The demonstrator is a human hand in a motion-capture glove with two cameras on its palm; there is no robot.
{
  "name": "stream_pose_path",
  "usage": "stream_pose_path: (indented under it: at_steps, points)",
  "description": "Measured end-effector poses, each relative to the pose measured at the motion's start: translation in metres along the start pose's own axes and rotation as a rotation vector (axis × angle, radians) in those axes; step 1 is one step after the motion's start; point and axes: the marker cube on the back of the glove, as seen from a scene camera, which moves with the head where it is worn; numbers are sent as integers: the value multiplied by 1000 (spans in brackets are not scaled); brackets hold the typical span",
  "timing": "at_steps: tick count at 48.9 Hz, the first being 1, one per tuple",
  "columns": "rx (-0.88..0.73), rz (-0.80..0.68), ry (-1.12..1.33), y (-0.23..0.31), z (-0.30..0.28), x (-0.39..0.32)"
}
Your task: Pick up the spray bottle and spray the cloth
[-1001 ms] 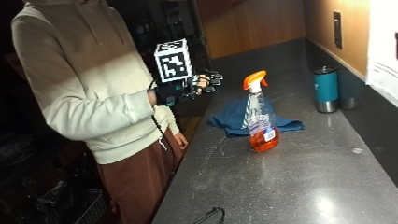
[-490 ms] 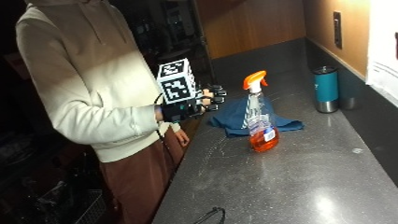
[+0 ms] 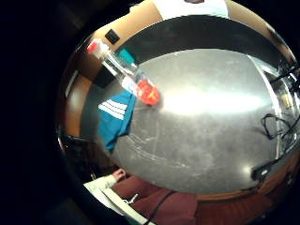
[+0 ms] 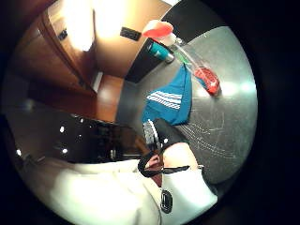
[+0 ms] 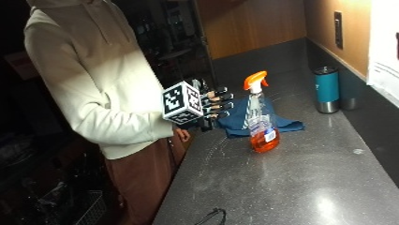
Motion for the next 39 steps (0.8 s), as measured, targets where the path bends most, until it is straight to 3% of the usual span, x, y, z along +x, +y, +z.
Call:
stream_pose_path:
  at_steps: [17, 39]
  points:
    - [77, 72, -199, -22, 38, -5]
    - [162, 295, -386, -52, 84, 9]
